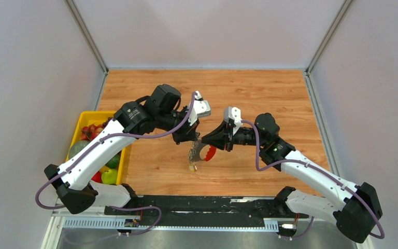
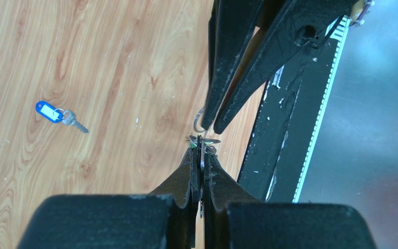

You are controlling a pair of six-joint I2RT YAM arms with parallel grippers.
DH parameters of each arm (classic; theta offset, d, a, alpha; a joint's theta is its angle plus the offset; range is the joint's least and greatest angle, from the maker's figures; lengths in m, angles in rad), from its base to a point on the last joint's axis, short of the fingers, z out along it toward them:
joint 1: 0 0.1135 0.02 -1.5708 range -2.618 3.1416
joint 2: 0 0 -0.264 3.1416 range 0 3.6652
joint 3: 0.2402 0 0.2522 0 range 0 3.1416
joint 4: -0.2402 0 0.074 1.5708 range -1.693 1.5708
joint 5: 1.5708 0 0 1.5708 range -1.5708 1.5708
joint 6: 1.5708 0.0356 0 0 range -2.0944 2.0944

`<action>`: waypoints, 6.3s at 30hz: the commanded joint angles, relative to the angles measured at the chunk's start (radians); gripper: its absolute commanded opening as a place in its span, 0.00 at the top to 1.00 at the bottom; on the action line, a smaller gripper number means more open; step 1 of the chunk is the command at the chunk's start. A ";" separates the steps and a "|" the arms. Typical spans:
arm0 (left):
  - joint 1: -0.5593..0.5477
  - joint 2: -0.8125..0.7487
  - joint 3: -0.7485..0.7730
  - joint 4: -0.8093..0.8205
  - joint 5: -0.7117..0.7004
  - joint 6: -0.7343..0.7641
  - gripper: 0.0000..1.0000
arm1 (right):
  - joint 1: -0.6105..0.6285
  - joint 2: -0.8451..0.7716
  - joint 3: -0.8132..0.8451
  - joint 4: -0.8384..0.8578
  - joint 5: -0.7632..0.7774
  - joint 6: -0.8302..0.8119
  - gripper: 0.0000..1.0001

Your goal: Remove the keys from the keyring

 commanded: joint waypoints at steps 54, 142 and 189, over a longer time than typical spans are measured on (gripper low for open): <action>-0.028 -0.055 -0.014 0.064 0.034 -0.027 1.00 | 0.087 -0.035 -0.002 0.021 0.171 -0.018 1.00; -0.038 -0.079 -0.059 0.127 0.109 -0.036 1.00 | 0.115 -0.080 -0.027 0.095 0.079 -0.003 0.59; 0.001 -0.009 -0.020 0.051 0.005 -0.199 1.00 | 0.119 -0.251 -0.133 0.156 0.256 -0.020 0.85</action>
